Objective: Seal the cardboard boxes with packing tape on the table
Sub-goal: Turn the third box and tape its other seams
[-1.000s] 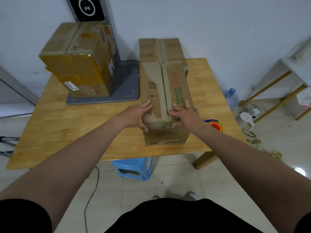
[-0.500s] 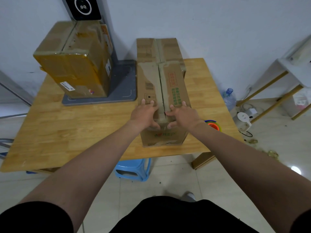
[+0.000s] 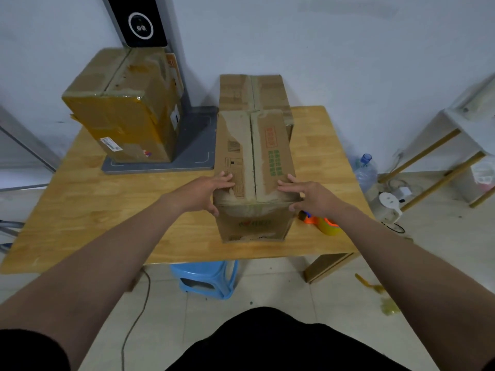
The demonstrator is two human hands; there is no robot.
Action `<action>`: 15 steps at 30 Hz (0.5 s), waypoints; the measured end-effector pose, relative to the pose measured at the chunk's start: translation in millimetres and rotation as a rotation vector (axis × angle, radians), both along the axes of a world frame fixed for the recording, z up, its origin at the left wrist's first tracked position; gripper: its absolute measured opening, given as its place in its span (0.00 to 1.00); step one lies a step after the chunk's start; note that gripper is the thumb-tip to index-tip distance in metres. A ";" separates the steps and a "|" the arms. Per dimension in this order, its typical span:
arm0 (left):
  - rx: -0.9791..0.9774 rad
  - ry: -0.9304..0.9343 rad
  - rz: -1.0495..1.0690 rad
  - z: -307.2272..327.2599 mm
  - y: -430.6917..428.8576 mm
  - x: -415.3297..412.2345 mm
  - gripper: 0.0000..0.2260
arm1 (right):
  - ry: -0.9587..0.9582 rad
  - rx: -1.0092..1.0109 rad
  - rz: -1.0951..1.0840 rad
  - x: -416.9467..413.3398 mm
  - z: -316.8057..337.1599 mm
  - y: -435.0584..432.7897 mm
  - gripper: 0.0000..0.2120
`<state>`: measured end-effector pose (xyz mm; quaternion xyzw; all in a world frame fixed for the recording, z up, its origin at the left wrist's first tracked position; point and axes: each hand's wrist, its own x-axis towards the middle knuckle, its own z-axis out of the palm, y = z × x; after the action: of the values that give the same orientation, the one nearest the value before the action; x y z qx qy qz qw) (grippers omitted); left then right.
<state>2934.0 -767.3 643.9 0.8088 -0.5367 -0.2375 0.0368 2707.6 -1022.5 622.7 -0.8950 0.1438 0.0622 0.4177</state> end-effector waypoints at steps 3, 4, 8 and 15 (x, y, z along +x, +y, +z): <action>0.020 0.044 0.100 -0.6 -8.4 -14.3 0.46 | 0.016 0.034 0.059 -0.5 0.1 -8.7 0.33; 0.036 0.049 0.119 -1.4 -10.6 -19.4 0.45 | 0.017 0.039 0.075 -0.7 -0.6 -8.1 0.32; 0.129 -0.105 0.121 -5.1 -34.6 -50.8 0.39 | 0.031 0.014 0.188 -0.3 2.9 -16.7 0.32; 0.172 -0.095 0.292 -4.3 -71.4 -74.3 0.36 | 0.118 -0.163 0.402 15.4 15.4 -30.5 0.34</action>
<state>2859.7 -838.7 639.6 0.8886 -0.3925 -0.2362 -0.0242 2723.0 -1053.0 638.1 -0.9313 -0.0086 0.1844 0.3139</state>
